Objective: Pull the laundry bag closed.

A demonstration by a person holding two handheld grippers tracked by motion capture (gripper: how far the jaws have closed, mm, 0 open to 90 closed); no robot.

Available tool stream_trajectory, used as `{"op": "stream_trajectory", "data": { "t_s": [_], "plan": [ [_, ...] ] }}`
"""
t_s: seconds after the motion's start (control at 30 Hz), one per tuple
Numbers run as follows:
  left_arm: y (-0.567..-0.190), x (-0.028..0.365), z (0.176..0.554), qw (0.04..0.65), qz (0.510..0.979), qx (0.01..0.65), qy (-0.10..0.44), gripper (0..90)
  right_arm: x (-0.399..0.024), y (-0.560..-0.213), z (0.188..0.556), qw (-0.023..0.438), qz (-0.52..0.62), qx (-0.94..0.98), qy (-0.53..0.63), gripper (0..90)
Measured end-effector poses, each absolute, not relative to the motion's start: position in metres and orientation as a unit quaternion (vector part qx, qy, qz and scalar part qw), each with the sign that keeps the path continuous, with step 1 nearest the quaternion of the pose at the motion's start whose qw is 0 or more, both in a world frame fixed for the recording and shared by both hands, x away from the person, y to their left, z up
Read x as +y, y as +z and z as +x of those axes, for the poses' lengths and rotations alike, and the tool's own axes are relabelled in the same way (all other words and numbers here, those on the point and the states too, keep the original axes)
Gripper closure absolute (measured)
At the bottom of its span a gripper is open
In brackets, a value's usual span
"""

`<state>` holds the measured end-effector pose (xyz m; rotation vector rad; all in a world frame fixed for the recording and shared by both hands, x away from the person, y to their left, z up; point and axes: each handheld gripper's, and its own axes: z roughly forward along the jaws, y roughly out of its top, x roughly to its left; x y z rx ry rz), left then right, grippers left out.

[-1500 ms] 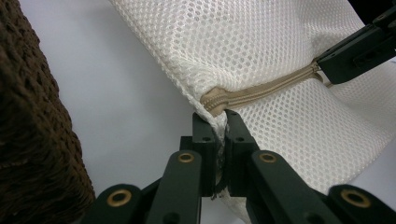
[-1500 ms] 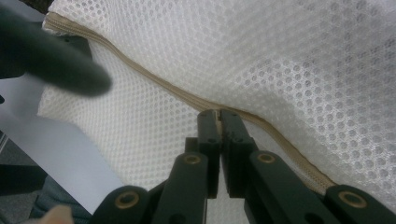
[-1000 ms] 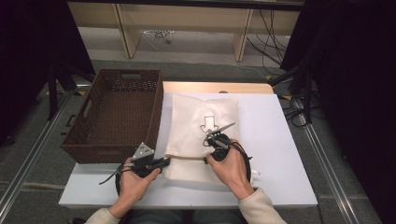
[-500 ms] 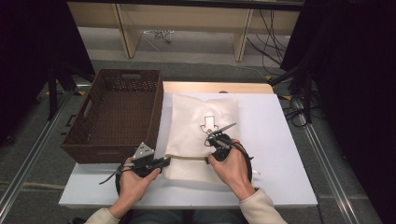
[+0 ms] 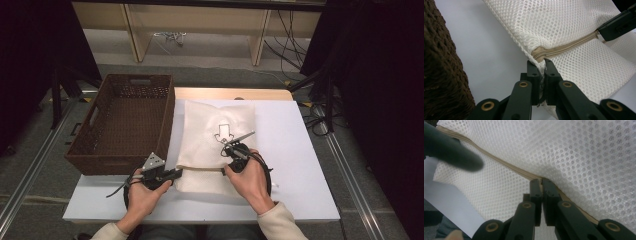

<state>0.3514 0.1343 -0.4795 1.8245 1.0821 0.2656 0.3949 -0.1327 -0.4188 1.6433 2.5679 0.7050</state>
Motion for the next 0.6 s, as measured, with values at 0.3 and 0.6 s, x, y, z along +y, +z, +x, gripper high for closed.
{"op": "stream_trajectory", "data": {
  "t_s": [0.3, 0.6],
  "plan": [
    [-0.4794, 0.1341, 0.3514, 0.482, 0.748, 0.444, 0.109, 85.1, -0.1348, -0.4189, 0.3952, 0.01, 0.52, 0.822, 0.231, 88.6],
    [-0.4794, 0.1339, 0.3514, 0.481, 0.748, 0.444, 0.111, 85.1, -0.1367, -0.4183, 0.395, 0.01, 0.524, 0.82, 0.231, 88.6]
  ]
}}
